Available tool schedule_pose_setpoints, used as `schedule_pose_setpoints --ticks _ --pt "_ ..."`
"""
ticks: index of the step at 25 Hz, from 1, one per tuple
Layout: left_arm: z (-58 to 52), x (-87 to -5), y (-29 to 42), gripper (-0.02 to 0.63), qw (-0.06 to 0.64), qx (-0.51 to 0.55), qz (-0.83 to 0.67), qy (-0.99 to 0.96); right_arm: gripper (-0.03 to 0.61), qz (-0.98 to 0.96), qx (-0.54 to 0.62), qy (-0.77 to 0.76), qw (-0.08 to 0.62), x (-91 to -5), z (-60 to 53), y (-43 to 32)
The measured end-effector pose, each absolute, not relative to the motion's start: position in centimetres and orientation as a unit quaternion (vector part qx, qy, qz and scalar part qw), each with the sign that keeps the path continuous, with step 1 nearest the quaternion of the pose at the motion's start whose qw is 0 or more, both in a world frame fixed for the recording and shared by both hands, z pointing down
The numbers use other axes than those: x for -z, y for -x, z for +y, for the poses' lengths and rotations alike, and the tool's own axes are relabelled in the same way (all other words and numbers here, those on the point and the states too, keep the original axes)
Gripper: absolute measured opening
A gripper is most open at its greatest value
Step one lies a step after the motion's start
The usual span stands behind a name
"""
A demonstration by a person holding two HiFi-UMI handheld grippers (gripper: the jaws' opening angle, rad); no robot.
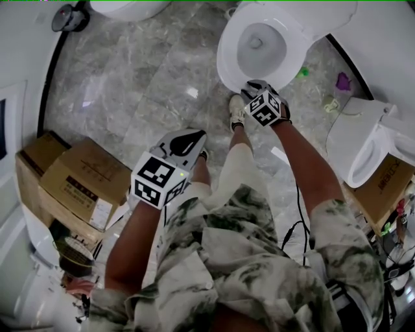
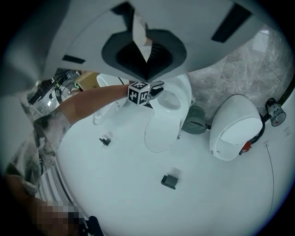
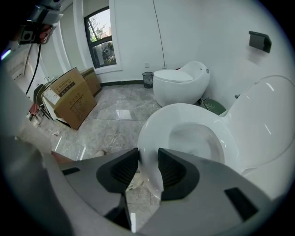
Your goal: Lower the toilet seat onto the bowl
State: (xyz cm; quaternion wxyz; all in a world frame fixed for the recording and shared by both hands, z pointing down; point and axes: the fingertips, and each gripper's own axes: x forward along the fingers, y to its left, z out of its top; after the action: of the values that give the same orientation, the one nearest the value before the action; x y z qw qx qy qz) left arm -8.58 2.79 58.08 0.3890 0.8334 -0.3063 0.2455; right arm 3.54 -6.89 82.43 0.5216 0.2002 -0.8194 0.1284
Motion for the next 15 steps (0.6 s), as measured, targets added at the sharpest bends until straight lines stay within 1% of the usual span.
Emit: schedule_pose_setpoints --ticks 15 --pt "0.7 -60.3 8.0 0.023 0.390 -0.259 -0.296 -0.833 0.149 -0.810 -0.147 -0.199 0.531 -87.2 -6.1 -3.1"
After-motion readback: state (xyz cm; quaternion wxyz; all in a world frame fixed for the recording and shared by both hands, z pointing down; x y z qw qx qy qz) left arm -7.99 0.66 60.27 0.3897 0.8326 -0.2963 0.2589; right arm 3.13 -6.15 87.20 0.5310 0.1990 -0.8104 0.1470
